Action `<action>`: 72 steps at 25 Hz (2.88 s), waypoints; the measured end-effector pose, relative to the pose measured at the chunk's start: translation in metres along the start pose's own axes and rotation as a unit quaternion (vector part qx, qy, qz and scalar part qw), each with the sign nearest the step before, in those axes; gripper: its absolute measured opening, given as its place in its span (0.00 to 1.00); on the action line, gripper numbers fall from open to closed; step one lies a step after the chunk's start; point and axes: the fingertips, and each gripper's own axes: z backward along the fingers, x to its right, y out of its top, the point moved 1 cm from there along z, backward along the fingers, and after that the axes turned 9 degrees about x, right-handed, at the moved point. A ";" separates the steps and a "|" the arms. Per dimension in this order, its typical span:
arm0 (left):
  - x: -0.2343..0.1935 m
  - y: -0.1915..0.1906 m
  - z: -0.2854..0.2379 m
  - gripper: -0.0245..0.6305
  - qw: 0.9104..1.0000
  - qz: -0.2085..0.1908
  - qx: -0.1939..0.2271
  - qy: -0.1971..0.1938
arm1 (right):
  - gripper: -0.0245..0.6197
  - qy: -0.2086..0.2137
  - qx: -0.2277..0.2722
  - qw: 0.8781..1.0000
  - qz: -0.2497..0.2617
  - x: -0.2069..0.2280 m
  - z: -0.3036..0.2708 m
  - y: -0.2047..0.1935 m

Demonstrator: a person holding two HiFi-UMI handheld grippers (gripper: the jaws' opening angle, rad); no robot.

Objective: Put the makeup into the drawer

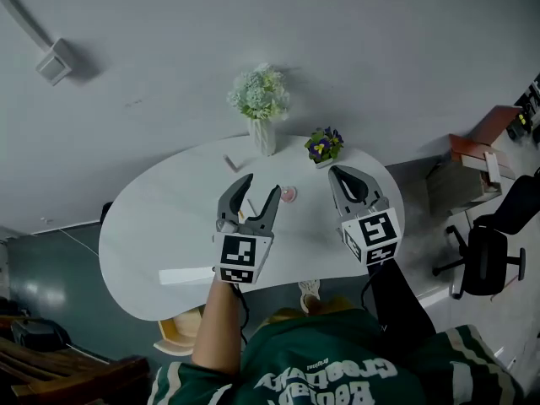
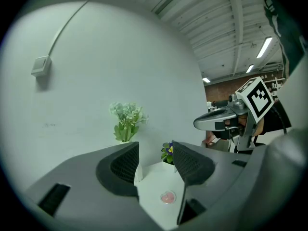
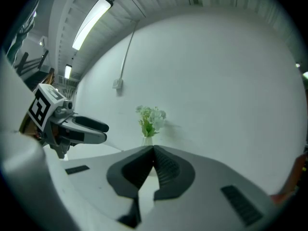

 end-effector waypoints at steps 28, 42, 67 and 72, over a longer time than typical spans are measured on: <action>0.040 -0.219 -0.088 0.57 0.932 0.064 -0.335 -0.125 | 0.05 0.017 -0.071 0.997 -0.026 0.038 -0.037 -0.077; 0.049 -0.258 -0.084 0.57 0.892 0.061 -0.427 -0.133 | 0.05 0.010 -0.073 0.996 -0.045 0.043 -0.036 -0.085; 0.019 -0.149 -0.083 0.39 0.970 0.066 -0.234 -0.015 | 0.05 0.011 -0.041 0.999 -0.017 0.054 -0.028 -0.053; 0.007 -0.099 -0.077 0.39 0.984 0.079 -0.161 0.011 | 0.05 0.017 -0.024 1.000 -0.009 0.050 -0.029 -0.034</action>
